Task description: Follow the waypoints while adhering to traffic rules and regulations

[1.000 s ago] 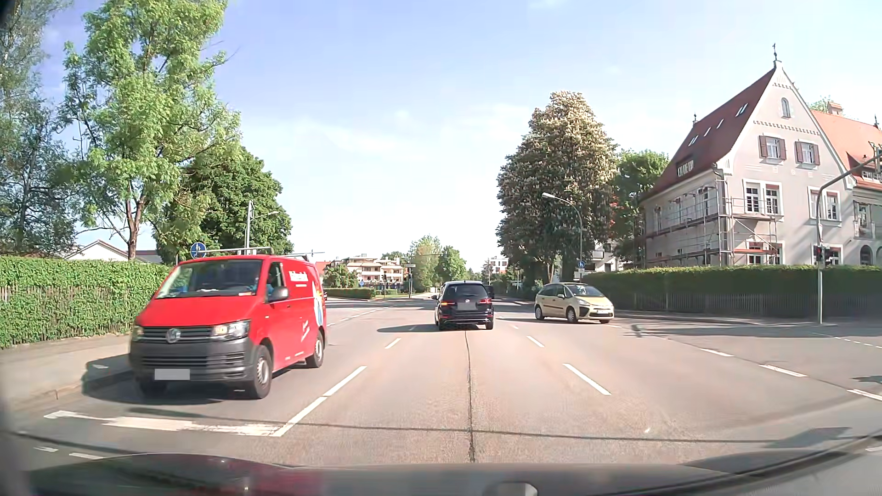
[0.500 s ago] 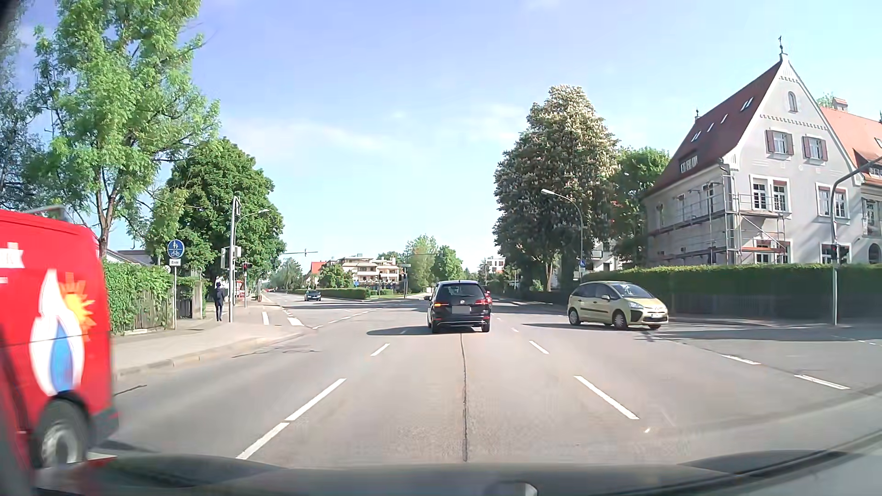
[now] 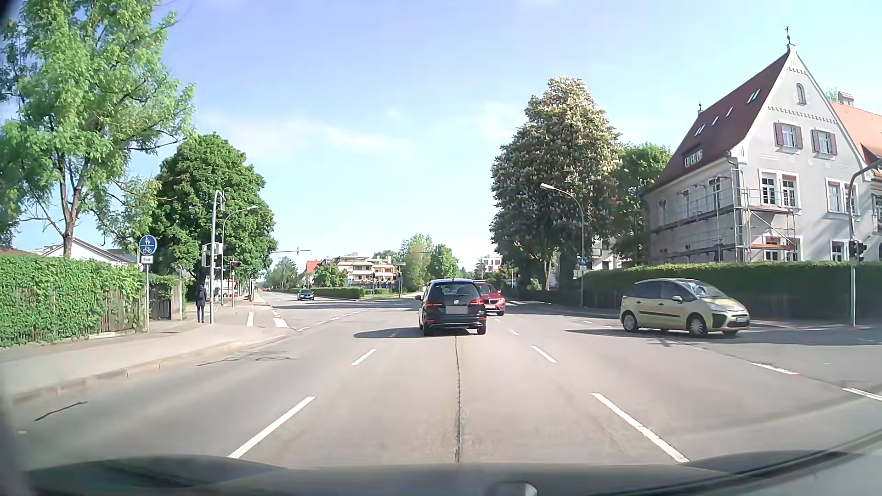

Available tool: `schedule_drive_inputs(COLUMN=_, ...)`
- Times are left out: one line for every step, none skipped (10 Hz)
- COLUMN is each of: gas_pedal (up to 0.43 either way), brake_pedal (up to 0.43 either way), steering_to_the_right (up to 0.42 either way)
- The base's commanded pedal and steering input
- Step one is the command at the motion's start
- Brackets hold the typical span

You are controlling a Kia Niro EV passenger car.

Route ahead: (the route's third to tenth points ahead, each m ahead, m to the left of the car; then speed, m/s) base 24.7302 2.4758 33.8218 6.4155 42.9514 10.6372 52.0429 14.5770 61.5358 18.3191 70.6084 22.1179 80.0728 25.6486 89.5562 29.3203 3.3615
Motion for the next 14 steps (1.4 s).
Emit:
schedule_drive_inputs(gas_pedal=0.067, brake_pedal=0.0, steering_to_the_right=0.014)
schedule_drive_inputs(gas_pedal=0.047, brake_pedal=0.0, steering_to_the_right=0.012)
schedule_drive_inputs(gas_pedal=0.0, brake_pedal=0.0, steering_to_the_right=0.007)
schedule_drive_inputs(gas_pedal=0.0, brake_pedal=0.0, steering_to_the_right=-0.002)
schedule_drive_inputs(gas_pedal=0.0, brake_pedal=0.006, steering_to_the_right=-0.011)
schedule_drive_inputs(gas_pedal=0.0, brake_pedal=0.006, steering_to_the_right=-0.023)
schedule_drive_inputs(gas_pedal=0.0, brake_pedal=0.006, steering_to_the_right=-0.03)
schedule_drive_inputs(gas_pedal=0.0, brake_pedal=0.006, steering_to_the_right=-0.036)
schedule_drive_inputs(gas_pedal=0.0, brake_pedal=0.0, steering_to_the_right=-0.041)
schedule_drive_inputs(gas_pedal=0.0, brake_pedal=0.0, steering_to_the_right=-0.047)
schedule_drive_inputs(gas_pedal=0.0, brake_pedal=0.0, steering_to_the_right=-0.049)
schedule_drive_inputs(gas_pedal=0.0, brake_pedal=0.0, steering_to_the_right=-0.049)
schedule_drive_inputs(gas_pedal=0.0, brake_pedal=0.006, steering_to_the_right=-0.046)
schedule_drive_inputs(gas_pedal=0.0, brake_pedal=0.006, steering_to_the_right=-0.044)
